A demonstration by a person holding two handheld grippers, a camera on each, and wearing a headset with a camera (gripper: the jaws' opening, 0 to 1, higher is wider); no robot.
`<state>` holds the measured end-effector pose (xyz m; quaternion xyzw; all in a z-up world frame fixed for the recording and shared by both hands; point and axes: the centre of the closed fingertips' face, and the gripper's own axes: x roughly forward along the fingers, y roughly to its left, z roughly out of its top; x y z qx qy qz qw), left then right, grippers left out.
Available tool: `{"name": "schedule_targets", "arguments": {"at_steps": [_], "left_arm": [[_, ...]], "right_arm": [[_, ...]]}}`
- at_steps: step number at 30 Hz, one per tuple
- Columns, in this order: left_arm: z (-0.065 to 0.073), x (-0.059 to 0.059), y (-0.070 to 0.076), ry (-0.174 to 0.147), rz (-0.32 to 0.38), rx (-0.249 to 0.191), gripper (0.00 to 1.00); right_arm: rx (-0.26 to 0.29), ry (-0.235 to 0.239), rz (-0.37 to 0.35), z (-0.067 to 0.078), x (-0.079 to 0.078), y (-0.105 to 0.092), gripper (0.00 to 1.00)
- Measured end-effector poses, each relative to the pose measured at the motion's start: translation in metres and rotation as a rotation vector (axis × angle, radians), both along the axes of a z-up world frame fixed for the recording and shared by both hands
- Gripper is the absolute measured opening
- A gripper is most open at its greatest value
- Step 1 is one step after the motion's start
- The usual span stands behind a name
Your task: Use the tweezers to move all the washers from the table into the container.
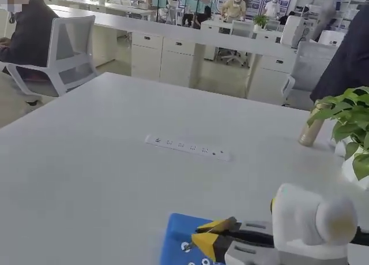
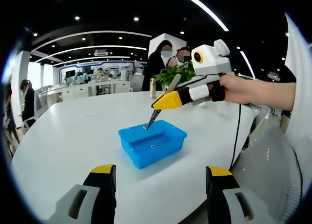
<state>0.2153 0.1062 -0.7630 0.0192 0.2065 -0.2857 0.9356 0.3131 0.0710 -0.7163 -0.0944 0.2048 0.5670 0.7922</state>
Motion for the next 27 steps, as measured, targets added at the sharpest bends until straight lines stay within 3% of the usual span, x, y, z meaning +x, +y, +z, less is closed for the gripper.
{"name": "schedule_targets", "arguments": {"at_steps": [5, 13, 18, 21, 27], "left_arm": [[-0.002, 0.000, 0.000, 0.004, -0.002, 0.003, 0.75], [-0.003, 0.000, 0.000, 0.008, -0.004, 0.005, 0.75], [-0.004, 0.000, 0.000, 0.011, -0.001, 0.010, 0.75], [-0.005, 0.000, 0.000, 0.015, -0.003, 0.012, 0.75], [-0.005, 0.001, 0.000, 0.017, -0.002, 0.014, 0.75]], "right_arm": [[-0.020, 0.007, -0.010, -0.008, 0.014, 0.003, 0.03], [-0.099, 0.037, -0.011, -0.043, 0.034, 0.006, 0.03], [-0.121, 0.060, -0.021, -0.058, 0.041, 0.009, 0.03], [-0.156, 0.026, -0.010, -0.069, 0.045, 0.009, 0.03], [-0.188, 0.048, -0.006, -0.082, 0.041, 0.006, 0.03]]}}
